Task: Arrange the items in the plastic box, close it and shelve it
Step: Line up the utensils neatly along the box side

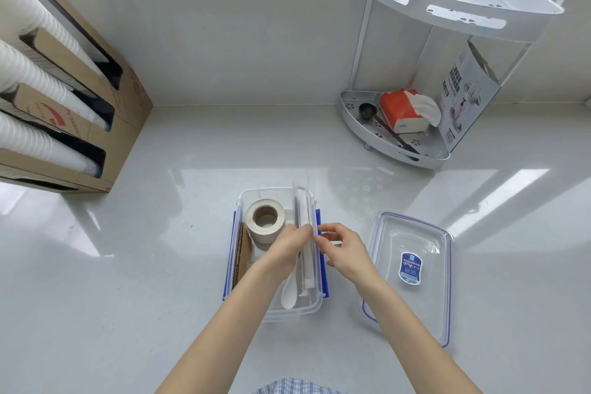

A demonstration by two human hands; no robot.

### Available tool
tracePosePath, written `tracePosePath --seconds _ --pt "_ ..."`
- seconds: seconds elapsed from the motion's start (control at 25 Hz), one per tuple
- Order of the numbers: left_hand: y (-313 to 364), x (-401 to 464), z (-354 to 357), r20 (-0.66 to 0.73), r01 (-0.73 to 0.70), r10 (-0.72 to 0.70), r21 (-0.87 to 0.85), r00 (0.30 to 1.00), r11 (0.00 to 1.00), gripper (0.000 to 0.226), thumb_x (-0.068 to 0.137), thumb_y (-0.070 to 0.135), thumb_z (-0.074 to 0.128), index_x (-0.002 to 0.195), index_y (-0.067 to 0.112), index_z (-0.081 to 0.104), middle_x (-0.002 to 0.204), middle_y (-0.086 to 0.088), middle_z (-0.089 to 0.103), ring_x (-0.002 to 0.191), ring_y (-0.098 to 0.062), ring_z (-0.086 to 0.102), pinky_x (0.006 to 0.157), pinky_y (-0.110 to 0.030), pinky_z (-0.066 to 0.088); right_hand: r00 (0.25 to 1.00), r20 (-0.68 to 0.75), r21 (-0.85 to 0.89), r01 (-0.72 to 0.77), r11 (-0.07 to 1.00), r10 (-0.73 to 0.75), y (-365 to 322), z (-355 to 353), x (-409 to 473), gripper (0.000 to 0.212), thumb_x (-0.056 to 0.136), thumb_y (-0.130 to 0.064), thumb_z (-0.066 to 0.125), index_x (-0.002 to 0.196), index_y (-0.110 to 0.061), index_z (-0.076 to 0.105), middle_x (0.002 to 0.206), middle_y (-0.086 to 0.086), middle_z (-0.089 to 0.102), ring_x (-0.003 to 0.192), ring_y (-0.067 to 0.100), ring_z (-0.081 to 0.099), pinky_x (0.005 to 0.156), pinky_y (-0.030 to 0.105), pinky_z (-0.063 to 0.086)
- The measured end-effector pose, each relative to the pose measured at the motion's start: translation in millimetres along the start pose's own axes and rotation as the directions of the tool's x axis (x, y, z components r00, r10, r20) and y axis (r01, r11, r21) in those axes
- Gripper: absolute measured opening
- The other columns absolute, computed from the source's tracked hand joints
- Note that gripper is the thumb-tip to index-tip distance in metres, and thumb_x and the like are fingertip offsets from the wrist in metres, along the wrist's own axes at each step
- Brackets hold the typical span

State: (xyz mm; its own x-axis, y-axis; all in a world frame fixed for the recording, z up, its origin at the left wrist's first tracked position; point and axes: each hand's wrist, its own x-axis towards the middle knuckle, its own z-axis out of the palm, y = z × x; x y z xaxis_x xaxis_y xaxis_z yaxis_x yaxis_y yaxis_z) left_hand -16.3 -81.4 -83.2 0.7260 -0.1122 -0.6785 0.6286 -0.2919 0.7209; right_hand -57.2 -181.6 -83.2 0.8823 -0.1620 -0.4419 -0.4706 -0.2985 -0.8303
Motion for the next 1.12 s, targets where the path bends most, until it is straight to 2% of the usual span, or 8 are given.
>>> tracePosePath --seconds 0.12,0.28,0.44,0.6,0.72,0.84,1.0,1.12 --pt "-1.8 -5.3 0.6 -0.023 -0.054 0.056 0.070 0.998 0.996 0.042 0.092 0.018 0.037 0.131 0.002 0.034 0.134 -0.014 0.046 0.121 -0.024 0.043 0.097 -0.032 0.034 1.000 -0.011 0.006 -0.004 1.000 0.004 0.1 -0.1 -0.4 0.029 0.087 -0.026 0.057 0.114 -0.016 0.057 0.113 0.007 0.063 0.100 0.024 0.061 0.089 0.037 0.051" --pt "-5.8 -16.7 -9.4 0.003 -0.259 0.259 -0.004 0.966 0.966 0.036 0.094 0.021 0.038 0.127 0.009 0.042 0.121 -0.005 0.055 0.108 -0.015 0.050 0.090 -0.025 0.036 0.996 -0.053 -0.001 0.075 0.997 -0.075 -8.2 0.3 -6.3 0.030 0.089 -0.024 0.054 0.118 -0.015 0.054 0.107 0.002 0.060 0.090 0.015 0.055 0.076 0.023 0.044" --pt "-19.8 -32.0 -18.9 0.070 -0.421 0.422 -0.028 0.904 0.907 0.030 0.091 0.028 0.047 0.120 0.025 0.049 0.112 0.011 0.062 0.104 0.001 0.057 0.084 -0.011 0.047 0.963 -0.105 0.037 0.254 0.967 -0.249 -19.3 3.2 -16.7 0.030 0.089 -0.026 0.053 0.119 -0.023 0.054 0.110 -0.002 0.059 0.079 0.006 0.054 0.068 0.008 0.041" --pt "-42.2 -42.9 -17.3 0.115 -0.492 0.486 0.022 0.866 0.871 0.033 0.087 0.028 0.051 0.120 0.026 0.050 0.122 0.009 0.062 0.115 0.000 0.055 0.100 -0.024 0.043 0.920 0.011 0.060 0.390 0.919 -0.392 -23.1 6.1 -30.4 0.024 0.087 -0.021 0.056 0.099 -0.042 0.052 0.105 -0.005 0.061 0.074 0.011 0.057 0.067 0.012 0.046" --pt "-52.4 -48.8 -15.4 0.093 -0.481 0.476 0.055 0.875 0.875 0.031 0.087 0.017 0.051 0.117 0.025 0.052 0.113 0.003 0.066 0.102 -0.003 0.060 0.091 -0.020 0.045 0.921 -0.005 0.040 0.388 0.921 -0.388 -17.1 6.4 -35.3 0.019 0.086 -0.016 0.056 0.091 -0.034 0.056 0.092 -0.004 0.063 0.076 0.017 0.059 0.069 0.020 0.047" --pt "-58.4 -49.6 -15.1 0.074 -0.499 0.494 0.132 0.866 0.856 0.041 0.076 0.038 0.050 0.109 0.015 0.055 0.096 -0.012 0.066 0.079 -0.011 0.054 0.076 -0.029 0.044 0.931 0.001 0.031 0.364 0.931 -0.364 -10.0 1.9 -34.0 0.013 0.086 -0.015 0.058 0.087 -0.028 0.058 0.081 -0.008 0.063 0.073 0.017 0.057 0.069 0.022 0.046" --pt "-62.3 -46.5 -17.5 0.037 -0.508 0.514 0.228 0.857 0.831 0.014 0.086 0.018 0.051 0.099 0.023 0.046 0.077 0.009 0.063 0.059 0.003 0.051 0.063 -0.017 0.040 0.938 0.052 -0.012 0.344 0.939 -0.343 -9.6 -3.1 -29.7 0.014 0.088 -0.017 0.056 0.078 -0.027 0.059 0.072 -0.008 0.059 0.060 -0.004 0.053 0.060 0.009 0.041" --pt "-59.1 -50.6 -19.0 0.023 -0.528 0.540 0.248 0.841 0.812 0.014 0.087 0.015 0.053 0.082 0.026 0.045 0.077 0.011 0.059 0.066 0.008 0.057 0.063 -0.010 0.044 0.950 0.084 0.006 0.302 0.953 -0.301 -9.3 -2.4 -28.9 0.020 0.088 -0.020 0.054 0.075 -0.035 0.056 0.071 -0.008 0.058 0.058 -0.005 0.053 0.061 0.013 0.040"
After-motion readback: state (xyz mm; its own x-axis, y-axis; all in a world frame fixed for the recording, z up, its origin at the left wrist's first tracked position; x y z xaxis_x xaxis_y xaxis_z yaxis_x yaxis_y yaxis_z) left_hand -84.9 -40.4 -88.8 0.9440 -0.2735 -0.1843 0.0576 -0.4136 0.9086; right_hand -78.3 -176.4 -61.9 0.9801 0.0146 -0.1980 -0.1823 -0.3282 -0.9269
